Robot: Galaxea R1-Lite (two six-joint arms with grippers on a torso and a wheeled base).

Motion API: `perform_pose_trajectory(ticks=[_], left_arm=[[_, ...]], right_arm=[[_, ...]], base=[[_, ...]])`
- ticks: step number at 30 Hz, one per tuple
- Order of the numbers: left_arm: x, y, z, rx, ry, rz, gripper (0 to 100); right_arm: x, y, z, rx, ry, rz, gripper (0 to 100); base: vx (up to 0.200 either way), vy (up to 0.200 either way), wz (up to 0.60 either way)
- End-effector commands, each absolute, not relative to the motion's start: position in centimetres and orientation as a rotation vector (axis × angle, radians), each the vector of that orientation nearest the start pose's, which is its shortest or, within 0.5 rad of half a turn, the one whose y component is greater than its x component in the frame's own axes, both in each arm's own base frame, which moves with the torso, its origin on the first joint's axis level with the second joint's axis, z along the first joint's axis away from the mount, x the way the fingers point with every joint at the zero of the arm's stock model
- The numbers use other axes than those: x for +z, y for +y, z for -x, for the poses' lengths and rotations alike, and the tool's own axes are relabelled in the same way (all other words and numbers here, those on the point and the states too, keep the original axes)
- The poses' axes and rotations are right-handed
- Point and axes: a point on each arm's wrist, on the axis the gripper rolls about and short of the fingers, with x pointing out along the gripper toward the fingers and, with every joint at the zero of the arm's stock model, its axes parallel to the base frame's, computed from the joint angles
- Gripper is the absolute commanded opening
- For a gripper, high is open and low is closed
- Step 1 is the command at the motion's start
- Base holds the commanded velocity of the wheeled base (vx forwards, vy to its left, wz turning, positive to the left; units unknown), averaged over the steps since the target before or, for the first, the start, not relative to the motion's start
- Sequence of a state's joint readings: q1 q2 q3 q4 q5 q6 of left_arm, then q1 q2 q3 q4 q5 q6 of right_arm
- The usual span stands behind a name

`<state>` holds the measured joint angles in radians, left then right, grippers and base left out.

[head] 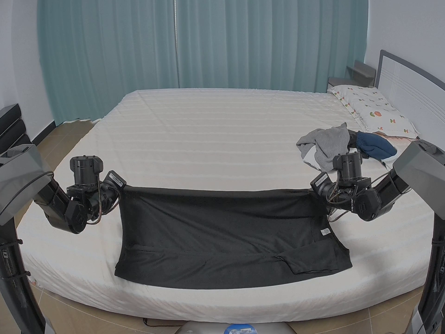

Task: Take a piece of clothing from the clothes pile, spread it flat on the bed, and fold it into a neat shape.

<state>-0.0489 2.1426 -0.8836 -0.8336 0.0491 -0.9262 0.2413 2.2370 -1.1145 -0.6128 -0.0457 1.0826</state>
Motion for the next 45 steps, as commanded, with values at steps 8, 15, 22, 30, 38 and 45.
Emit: perform_pose_trajectory(ticks=[8, 15, 22, 30, 38, 45], left_arm=[[5.9, -1.6, -38.7, 0.206, 0.406, 0.889, 0], [5.9, -1.9, -38.4, 0.196, 0.417, 0.883, 0], [5.8, -2.0, -38.1, 0.195, 0.425, 0.881, 0], [6.2, -1.7, -38.5, 0.194, 0.403, 0.885, 0], [5.6, -1.8, -38.6, 0.193, 0.424, 0.866, 0], [4.8, -1.7, -38.7, 0.202, 0.442, 0.858, 0]], right_arm=[[6.2, 9.4, -43.6, -0.088, 0.516, -0.923, 0], [6.8, 8.6, -43.7, -0.091, 0.495, -0.904, 0], [7.6, 8.4, -43.6, -0.080, 0.478, -0.879, 0], [7.5, 8.4, -43.6, -0.078, 0.483, -0.862, 0], [6.7, 8.4, -44.0, -0.082, 0.494, -0.853, 0], [6.0, 8.3, -44.0, -0.087, 0.521, -0.844, 0]], base=[[0.000, 0.000, 0.00], [0.000, 0.000, 0.00], [0.000, 0.000, 0.00], [0.000, 0.000, 0.00], [0.000, 0.000, 0.00], [0.000, 0.000, 0.00]])
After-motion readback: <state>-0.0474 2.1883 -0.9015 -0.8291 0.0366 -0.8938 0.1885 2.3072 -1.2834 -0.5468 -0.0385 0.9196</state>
